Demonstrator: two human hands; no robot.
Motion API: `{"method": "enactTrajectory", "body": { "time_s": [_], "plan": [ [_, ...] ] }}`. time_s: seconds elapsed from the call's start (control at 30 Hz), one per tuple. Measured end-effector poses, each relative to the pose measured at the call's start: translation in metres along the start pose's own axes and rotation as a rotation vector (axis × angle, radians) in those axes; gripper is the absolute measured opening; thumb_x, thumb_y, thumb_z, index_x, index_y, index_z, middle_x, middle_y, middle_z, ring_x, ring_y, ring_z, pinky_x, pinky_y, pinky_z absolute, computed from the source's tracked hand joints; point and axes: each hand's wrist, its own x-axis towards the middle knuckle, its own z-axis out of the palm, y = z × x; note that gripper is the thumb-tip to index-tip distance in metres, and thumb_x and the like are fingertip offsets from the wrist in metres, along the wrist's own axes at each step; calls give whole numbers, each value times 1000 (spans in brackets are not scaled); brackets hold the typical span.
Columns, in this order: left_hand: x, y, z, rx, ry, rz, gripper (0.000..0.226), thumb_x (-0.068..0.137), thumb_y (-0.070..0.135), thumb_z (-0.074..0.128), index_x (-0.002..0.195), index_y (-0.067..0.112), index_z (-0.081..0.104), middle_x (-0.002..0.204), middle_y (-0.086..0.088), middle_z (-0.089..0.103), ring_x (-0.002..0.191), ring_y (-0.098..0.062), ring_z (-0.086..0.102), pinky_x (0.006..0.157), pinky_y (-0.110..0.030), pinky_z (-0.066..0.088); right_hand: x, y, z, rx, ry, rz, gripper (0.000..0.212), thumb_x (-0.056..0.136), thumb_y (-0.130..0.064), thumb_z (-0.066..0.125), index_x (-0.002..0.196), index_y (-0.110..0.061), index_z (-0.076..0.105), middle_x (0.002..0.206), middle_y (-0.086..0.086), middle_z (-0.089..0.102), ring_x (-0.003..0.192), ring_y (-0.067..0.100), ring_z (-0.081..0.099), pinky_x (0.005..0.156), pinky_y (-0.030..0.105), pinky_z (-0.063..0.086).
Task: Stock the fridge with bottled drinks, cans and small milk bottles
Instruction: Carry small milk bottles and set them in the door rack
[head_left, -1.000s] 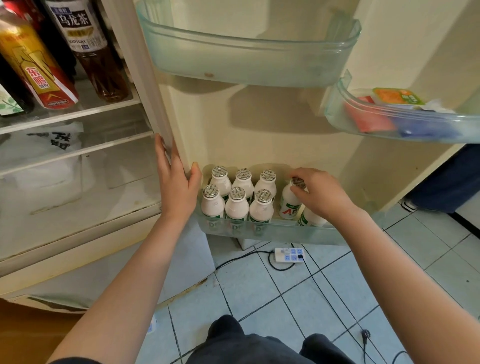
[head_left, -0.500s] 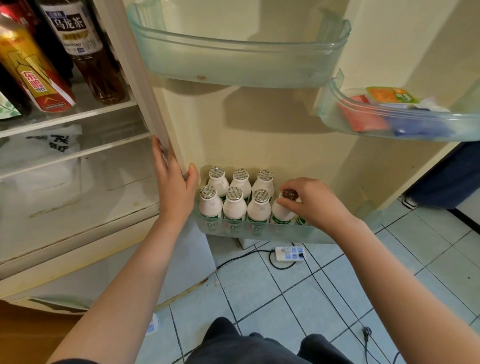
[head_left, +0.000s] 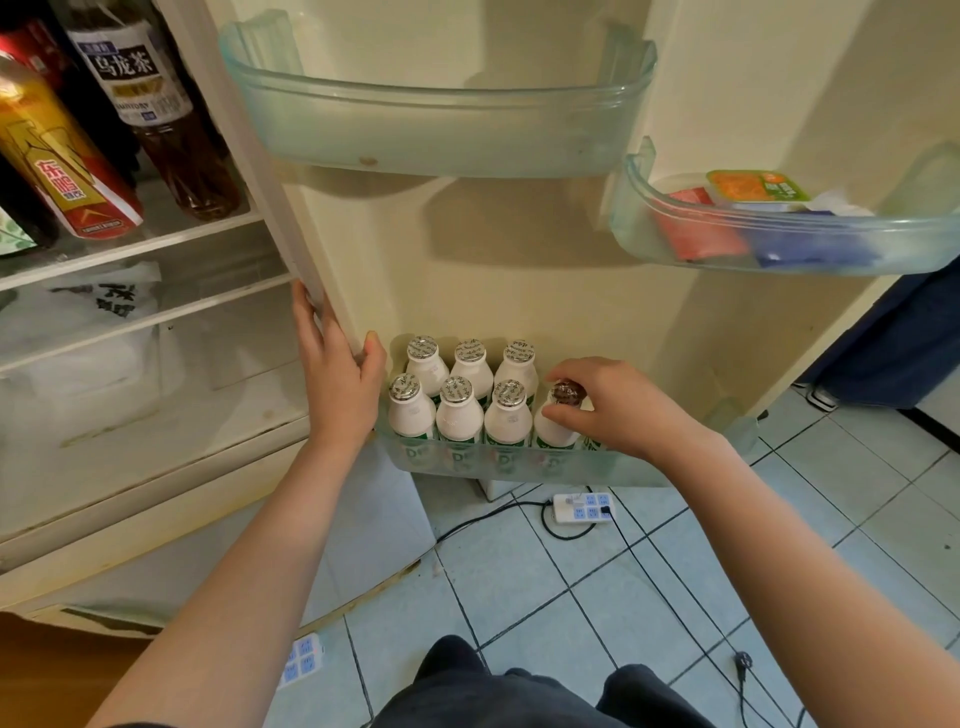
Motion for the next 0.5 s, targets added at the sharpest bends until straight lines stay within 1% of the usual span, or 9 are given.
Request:
{"method": "enactTrajectory", "body": {
  "time_s": [0.03, 0.13, 0.17, 0.23, 0.27, 0.33, 0.37, 0.4, 0.5],
  "plan": [
    [0, 0, 0, -4, 8, 2, 61, 90, 7, 49, 145, -1, 25, 156, -21, 3, 145, -17, 9, 113, -16, 15, -1, 1, 0, 18, 12, -2, 37, 87, -38, 62, 119, -19, 59, 113, 1, 64, 102, 20, 57, 81, 27, 41],
    [-2, 0, 2, -14, 36, 14, 60, 90, 7, 48, 145, -1, 26, 156, -22, 4, 136, 8, 2, 107, -3, 11, -5, 3, 0, 57, 82, -17, 36, 87, -38, 62, 116, -16, 62, 110, 1, 65, 100, 18, 58, 82, 27, 43],
    [-2, 1, 3, -21, 45, 19, 60, 90, 6, 49, 145, -2, 26, 156, -23, 5, 133, 13, 1, 104, 1, 12, -7, 4, 0, 74, 122, -13, 36, 87, -37, 61, 116, -15, 62, 111, 1, 65, 102, 18, 58, 82, 24, 42],
    [-2, 1, 4, -35, 54, 19, 60, 89, 6, 49, 144, -3, 27, 155, -24, 5, 134, 11, 4, 101, 3, 14, -11, 8, -3, 96, 212, 26, 36, 89, -36, 59, 118, -15, 62, 116, 1, 63, 106, 17, 56, 83, 22, 38],
    [-2, 1, 4, -40, 52, 11, 60, 89, 7, 48, 145, -2, 26, 155, -23, 5, 139, 3, 6, 104, 0, 15, -13, 12, -4, 96, 251, 56, 35, 89, -35, 59, 118, -16, 62, 118, 0, 63, 107, 18, 55, 82, 23, 39],
    [-2, 1, 6, -43, 44, -11, 61, 89, 11, 47, 145, 0, 27, 156, -20, 5, 145, -14, 11, 113, -16, 19, -20, 21, -7, 68, 263, 141, 36, 87, -34, 59, 120, -20, 60, 121, -1, 61, 110, 19, 54, 82, 27, 42],
    [-2, 1, 6, -40, 46, -15, 61, 88, 11, 47, 145, 1, 27, 156, -19, 5, 145, -15, 11, 115, -23, 20, -24, 27, -7, 35, 232, 194, 38, 85, -34, 60, 121, -22, 59, 122, -1, 60, 110, 19, 54, 81, 29, 44],
    [-3, 2, 7, -34, 55, -14, 60, 88, 11, 47, 144, 1, 28, 156, -19, 6, 144, -12, 11, 115, -26, 20, -27, 32, -7, -5, 189, 246, 39, 84, -34, 60, 121, -23, 58, 121, -1, 60, 109, 20, 55, 79, 29, 45],
    [-3, 2, 9, -12, 84, -9, 60, 89, 8, 49, 143, -2, 28, 156, -20, 7, 138, 0, 7, 114, -18, 17, -34, 40, -6, -64, 152, 364, 36, 82, -37, 62, 115, -22, 59, 106, 1, 65, 93, 24, 60, 67, 28, 43]
  ]
}}
